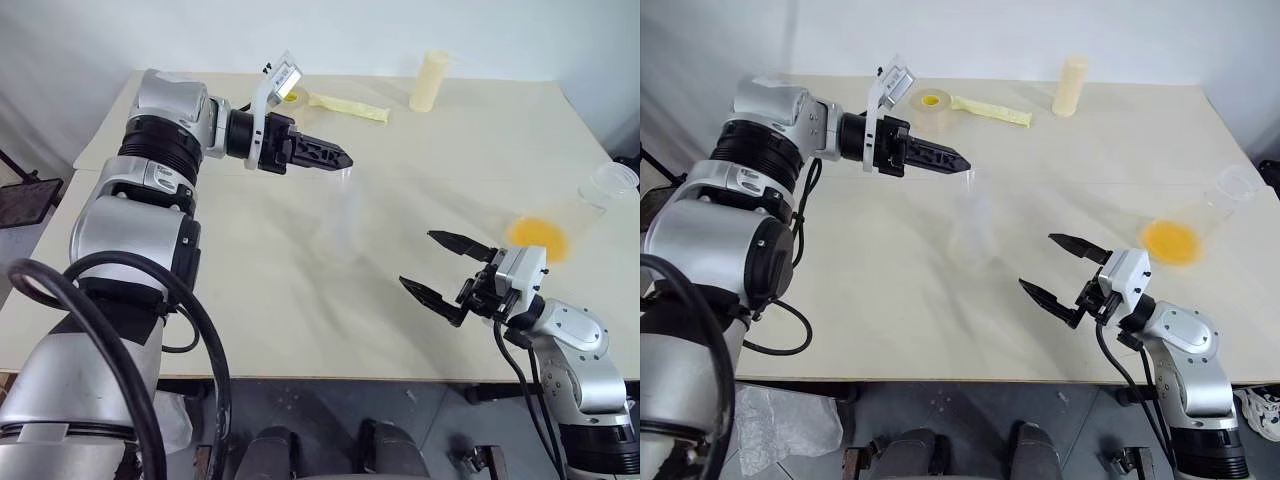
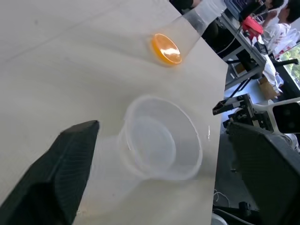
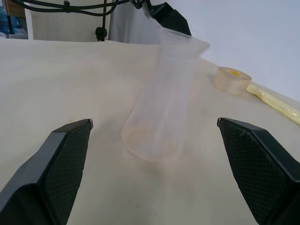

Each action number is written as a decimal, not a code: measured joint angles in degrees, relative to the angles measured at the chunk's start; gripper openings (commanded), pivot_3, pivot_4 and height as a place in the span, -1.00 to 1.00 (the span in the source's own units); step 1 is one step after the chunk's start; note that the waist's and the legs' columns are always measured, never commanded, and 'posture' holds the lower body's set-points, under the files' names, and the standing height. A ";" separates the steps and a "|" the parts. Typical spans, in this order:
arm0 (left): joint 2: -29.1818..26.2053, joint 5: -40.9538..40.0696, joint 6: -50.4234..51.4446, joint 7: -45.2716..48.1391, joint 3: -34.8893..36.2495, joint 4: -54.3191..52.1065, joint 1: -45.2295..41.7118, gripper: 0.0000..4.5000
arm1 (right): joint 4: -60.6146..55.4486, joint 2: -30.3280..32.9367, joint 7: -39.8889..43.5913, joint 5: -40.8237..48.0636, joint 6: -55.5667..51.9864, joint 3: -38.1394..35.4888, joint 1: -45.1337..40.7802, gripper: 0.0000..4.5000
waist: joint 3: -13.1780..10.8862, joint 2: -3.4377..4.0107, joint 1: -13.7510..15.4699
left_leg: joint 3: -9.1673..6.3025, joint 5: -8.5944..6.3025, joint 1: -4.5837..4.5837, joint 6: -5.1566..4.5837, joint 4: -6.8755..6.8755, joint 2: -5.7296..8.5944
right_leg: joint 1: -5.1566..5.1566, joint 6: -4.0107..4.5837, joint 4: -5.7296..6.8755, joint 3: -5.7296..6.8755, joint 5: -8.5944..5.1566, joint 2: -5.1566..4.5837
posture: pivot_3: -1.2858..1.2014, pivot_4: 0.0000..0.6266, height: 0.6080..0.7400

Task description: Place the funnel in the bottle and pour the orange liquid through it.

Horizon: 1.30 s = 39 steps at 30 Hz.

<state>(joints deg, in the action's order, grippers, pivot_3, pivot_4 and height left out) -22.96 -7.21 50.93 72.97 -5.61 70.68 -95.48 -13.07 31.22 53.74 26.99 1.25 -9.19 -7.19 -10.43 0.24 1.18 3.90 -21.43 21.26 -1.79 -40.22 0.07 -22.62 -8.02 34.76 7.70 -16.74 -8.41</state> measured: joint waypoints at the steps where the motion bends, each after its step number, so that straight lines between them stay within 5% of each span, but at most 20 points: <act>1: -0.30 0.00 -0.76 -0.09 0.39 -0.08 0.01 0.99 | 0.00 0.01 0.00 0.00 0.00 -0.02 0.00 1.00 | 0.00 0.00 -0.02 | 0.00 0.00 0.00 0.00 0.00 0.00 | 0.00 0.00 0.00 0.00 0.00 0.00 | 0.03 -0.52 1.00; 7: -4.09 -2.48 -12.92 -2.51 7.29 -9.29 8.38 0.99 | -1.57 -0.02 -2.66 -0.12 -0.18 -0.78 3.65 1.00 | 0.01 0.01 -0.21 | -0.22 0.00 -0.10 0.00 0.00 -0.03 | -0.06 0.00 0.23 -0.01 0.00 -0.08 | 0.03 -0.52 1.00; 17: -4.21 -12.91 -35.89 -5.50 20.50 -35.17 37.13 0.99 | -7.00 -2.25 -12.69 -4.33 -0.66 -1.80 9.56 1.00 | 0.01 0.00 0.02 | -0.51 0.00 0.00 0.00 -0.33 0.02 | -0.04 0.00 0.37 -0.02 0.00 -0.13 | 0.03 -0.52 1.00; 25: -3.46 -19.78 -48.82 9.39 21.83 -42.97 56.72 0.99 | -7.10 -4.37 -24.40 -10.40 -2.57 -5.49 11.26 1.00 | 0.09 0.08 0.10 | -0.26 -0.01 -0.02 0.00 -0.38 0.01 | 0.01 0.01 0.40 0.03 0.00 -0.10 | 0.03 -0.52 1.00; 39: -9.49 -19.46 -58.00 12.99 19.93 -38.02 60.35 0.99 | -11.61 -4.35 -30.13 -7.22 -7.54 -22.71 23.84 1.00 | 0.10 0.07 0.08 | -0.19 -0.02 -0.09 -0.03 -0.45 0.01 | 0.11 0.00 0.33 -0.08 0.00 -0.10 | 0.03 -0.52 1.00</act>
<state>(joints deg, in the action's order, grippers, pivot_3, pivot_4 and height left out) -32.45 -26.67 -7.07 85.97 14.32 32.66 -35.13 -24.67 26.87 23.62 19.77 -6.28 -31.90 16.65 -10.33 0.31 1.26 3.72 -21.45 21.18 -1.82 -40.67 0.08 -22.51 -8.01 35.09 7.62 -16.74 -8.51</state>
